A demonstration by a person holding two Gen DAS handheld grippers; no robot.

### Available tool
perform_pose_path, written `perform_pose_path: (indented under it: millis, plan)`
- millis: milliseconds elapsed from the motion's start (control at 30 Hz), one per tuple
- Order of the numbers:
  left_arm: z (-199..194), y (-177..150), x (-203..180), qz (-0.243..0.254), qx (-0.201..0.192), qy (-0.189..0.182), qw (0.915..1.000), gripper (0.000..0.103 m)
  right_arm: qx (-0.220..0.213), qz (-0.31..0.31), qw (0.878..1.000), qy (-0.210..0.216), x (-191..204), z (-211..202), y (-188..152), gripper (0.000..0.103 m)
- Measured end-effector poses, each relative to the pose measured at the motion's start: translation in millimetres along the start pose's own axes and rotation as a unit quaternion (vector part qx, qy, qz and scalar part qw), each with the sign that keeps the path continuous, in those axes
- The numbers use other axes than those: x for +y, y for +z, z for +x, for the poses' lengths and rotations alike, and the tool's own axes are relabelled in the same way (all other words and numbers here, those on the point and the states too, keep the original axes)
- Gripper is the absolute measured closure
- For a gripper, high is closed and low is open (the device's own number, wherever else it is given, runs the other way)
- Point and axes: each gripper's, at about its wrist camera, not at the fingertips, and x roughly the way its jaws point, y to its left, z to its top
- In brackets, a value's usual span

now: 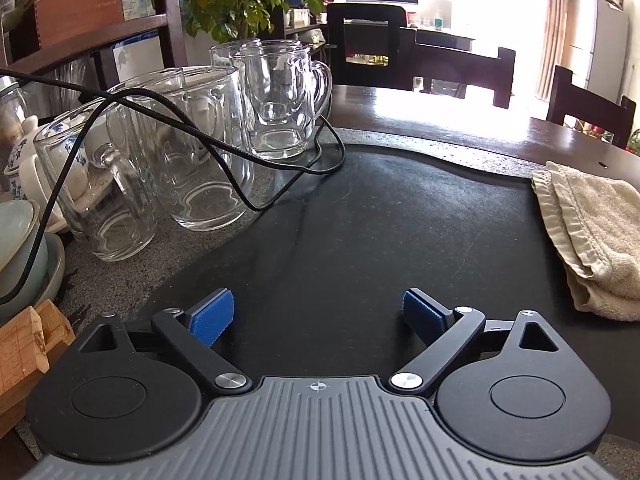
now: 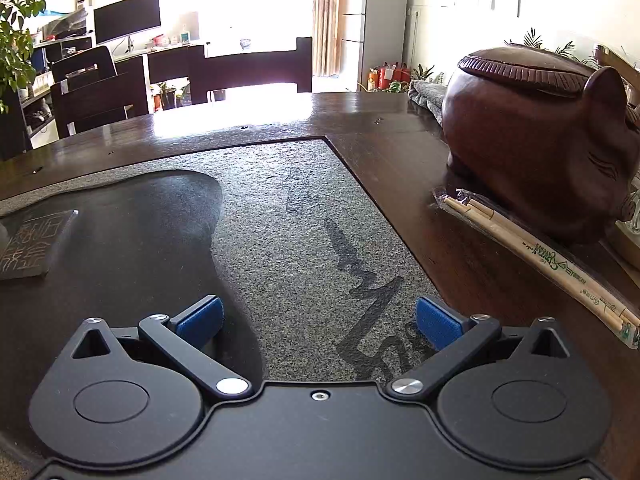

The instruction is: Fold towel

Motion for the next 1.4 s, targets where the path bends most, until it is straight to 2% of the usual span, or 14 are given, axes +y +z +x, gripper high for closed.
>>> perform_pose_path:
  millis: [233,1400]
  plan:
    - [1.2,0.3,-2.0,0.007,0.006,-0.009,0.9999,0.002,0.0,0.0,1.0,0.0,-0.4,0.1,-0.1,0.0]
    - [1.5,-1.1,-0.7,0.018,0.007,-0.021,0.9996,0.0,0.0,0.0,1.0,0.0,-0.4,0.1,-0.4,0.0]
